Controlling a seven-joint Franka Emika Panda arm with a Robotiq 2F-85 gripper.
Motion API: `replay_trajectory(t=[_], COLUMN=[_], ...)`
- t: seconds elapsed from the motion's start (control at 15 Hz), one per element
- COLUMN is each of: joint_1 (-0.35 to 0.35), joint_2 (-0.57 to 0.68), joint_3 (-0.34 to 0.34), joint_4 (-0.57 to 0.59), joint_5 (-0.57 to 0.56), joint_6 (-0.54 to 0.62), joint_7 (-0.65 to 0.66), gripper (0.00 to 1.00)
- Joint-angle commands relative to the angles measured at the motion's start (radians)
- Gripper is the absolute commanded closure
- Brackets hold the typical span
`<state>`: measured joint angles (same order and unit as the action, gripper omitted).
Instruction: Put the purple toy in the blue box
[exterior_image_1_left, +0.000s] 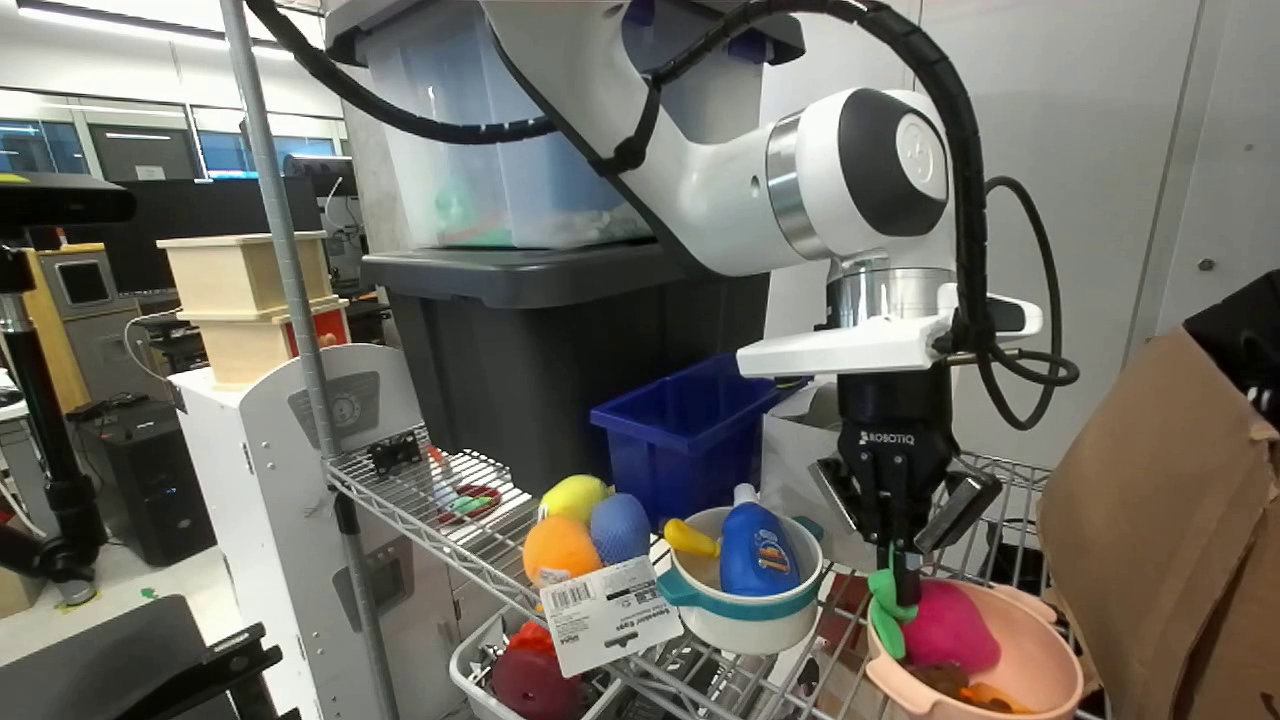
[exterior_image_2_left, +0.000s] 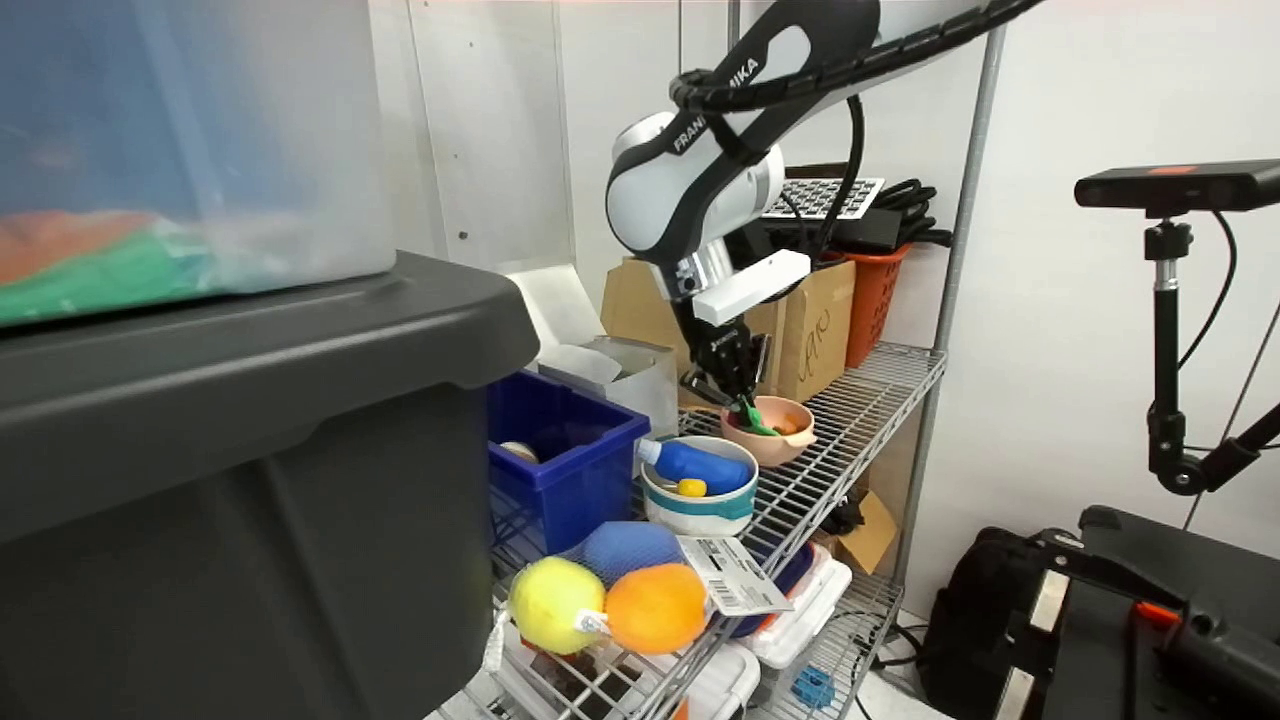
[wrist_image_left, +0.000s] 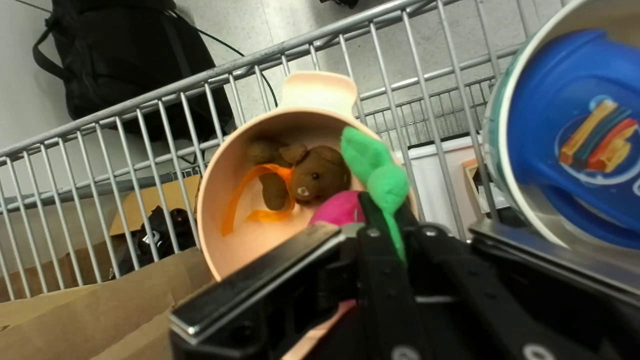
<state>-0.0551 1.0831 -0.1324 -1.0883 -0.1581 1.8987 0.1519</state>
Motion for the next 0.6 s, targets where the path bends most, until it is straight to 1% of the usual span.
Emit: replay_trajectory(t=[0.0, 0.13, 0.2, 0.53], joint_1=[-0.003, -0.004, -0.005, -0.005], joint_2=[0.025, 0.022, 0.019, -0.017], joint_3=[-0.006, -0.006, -0.004, 0.005], joint_4=[0.050, 0.049, 0.048, 0.027], joint_5=[0.004, 0.005, 0.007, 0.012], joint_6=[-0.038, -0.040, -0.042, -0.044], joint_7=[-0.004, -0.006, -0.009, -0.022], gripper=[0.98, 1.00, 0.99, 0.99])
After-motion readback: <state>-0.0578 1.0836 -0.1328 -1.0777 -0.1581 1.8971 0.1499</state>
